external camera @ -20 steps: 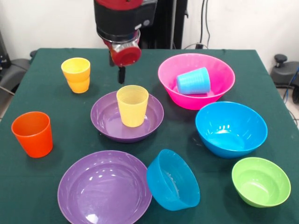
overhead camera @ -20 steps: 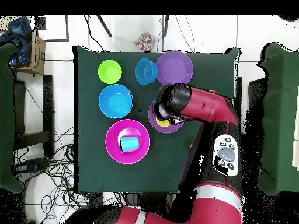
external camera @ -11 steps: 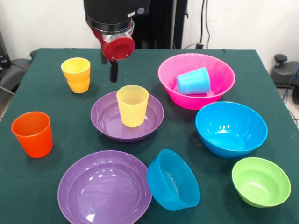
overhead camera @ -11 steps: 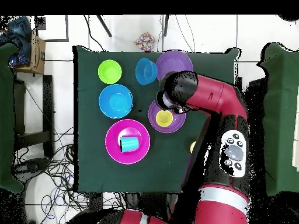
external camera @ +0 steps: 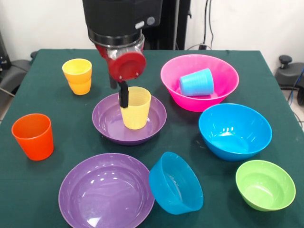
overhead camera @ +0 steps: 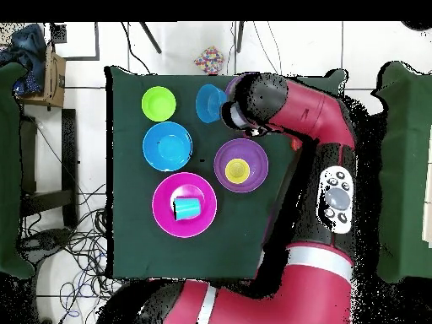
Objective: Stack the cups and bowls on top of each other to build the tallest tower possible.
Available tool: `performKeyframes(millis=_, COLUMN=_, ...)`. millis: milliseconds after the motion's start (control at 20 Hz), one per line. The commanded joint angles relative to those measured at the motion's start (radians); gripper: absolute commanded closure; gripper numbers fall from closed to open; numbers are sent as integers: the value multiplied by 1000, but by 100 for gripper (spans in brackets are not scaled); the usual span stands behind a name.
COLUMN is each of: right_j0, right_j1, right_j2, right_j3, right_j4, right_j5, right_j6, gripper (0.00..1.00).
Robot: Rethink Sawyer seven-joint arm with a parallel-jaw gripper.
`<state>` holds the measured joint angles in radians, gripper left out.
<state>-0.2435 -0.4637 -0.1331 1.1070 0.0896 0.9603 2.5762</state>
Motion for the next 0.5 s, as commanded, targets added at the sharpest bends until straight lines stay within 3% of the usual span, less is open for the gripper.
performKeyframes(millis=50, right_j0=29, right_j1=155, right_j2=101, right_j3=-174, right_j4=-7, right_j5=149, right_j6=27, gripper=0)
performKeyframes(millis=500, right_j0=109, right_j1=269, right_j2=9, right_j3=-375, right_j4=-37, right_j5=228, right_j6=122, gripper=0)
